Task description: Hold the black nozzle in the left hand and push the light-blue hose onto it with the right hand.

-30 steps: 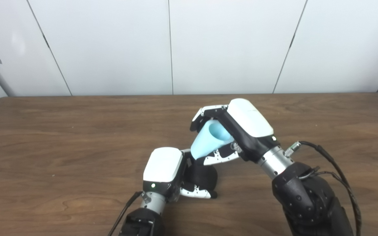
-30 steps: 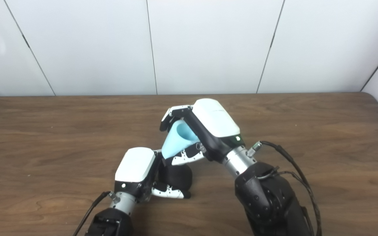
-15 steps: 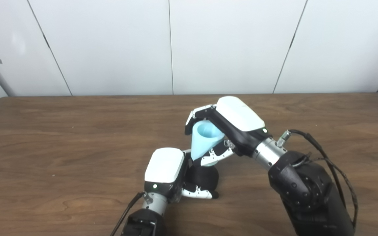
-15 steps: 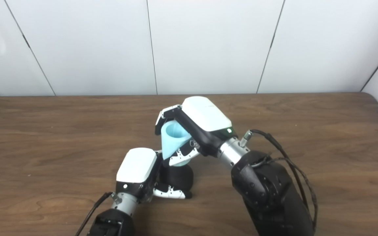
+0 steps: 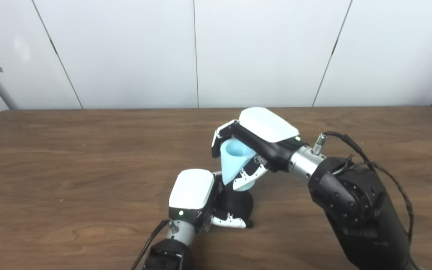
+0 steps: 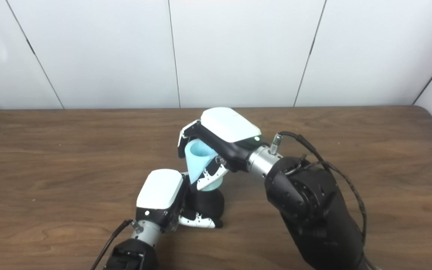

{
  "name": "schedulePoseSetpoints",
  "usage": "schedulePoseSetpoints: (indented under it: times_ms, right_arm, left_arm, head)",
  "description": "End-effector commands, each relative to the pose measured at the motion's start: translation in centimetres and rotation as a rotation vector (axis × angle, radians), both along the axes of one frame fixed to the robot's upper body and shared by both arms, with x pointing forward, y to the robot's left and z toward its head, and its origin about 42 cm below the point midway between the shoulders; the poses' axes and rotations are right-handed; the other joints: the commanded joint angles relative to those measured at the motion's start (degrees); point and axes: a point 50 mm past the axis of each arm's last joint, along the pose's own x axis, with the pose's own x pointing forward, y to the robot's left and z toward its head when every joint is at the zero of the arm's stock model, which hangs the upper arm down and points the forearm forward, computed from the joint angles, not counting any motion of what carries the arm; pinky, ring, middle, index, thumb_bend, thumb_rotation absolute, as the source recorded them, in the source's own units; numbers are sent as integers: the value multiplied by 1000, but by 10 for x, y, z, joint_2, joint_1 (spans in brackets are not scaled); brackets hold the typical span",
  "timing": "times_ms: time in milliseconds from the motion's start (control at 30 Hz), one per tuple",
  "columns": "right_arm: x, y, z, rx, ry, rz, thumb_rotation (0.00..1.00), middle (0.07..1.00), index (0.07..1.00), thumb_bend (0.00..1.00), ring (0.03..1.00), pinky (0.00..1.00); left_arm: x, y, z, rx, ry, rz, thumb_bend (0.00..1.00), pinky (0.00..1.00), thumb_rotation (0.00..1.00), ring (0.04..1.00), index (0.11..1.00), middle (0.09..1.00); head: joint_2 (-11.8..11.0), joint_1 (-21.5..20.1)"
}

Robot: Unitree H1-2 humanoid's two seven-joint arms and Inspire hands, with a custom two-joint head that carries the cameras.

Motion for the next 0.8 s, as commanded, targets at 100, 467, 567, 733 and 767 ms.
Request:
schedulePoseSetpoints:
  times_ms: [100,467,567,733,767]
  right_arm:
    - [1,-10,-2,-43,-10,-31,0,516,550,485,392,256]
    - [-5,-13,-6,-20,-55,-44,0,524,564,488,409,285]
    - [-8,-14,-4,-18,-60,-44,79,590,517,513,496,407]
    - [-13,-15,1,-35,-66,-38,173,721,724,804,709,602]
    - [-14,-14,3,-48,-71,-35,214,742,744,796,744,648]
  left_arm:
    - [-25,-7,-40,48,237,-73,476,341,0,448,479,530]
    - [-22,-5,-38,49,243,-69,477,371,0,473,476,531]
    - [-22,-4,-38,49,245,-69,477,378,0,477,473,532]
    - [-21,-2,-39,54,237,-68,479,375,0,465,482,515]
    - [-21,-2,-39,52,241,-66,479,371,0,458,484,507]
  head:
    - [1,0]
    - [1,-3]
    - [2,-4]
    - [1,-5]
    - [1,-5]
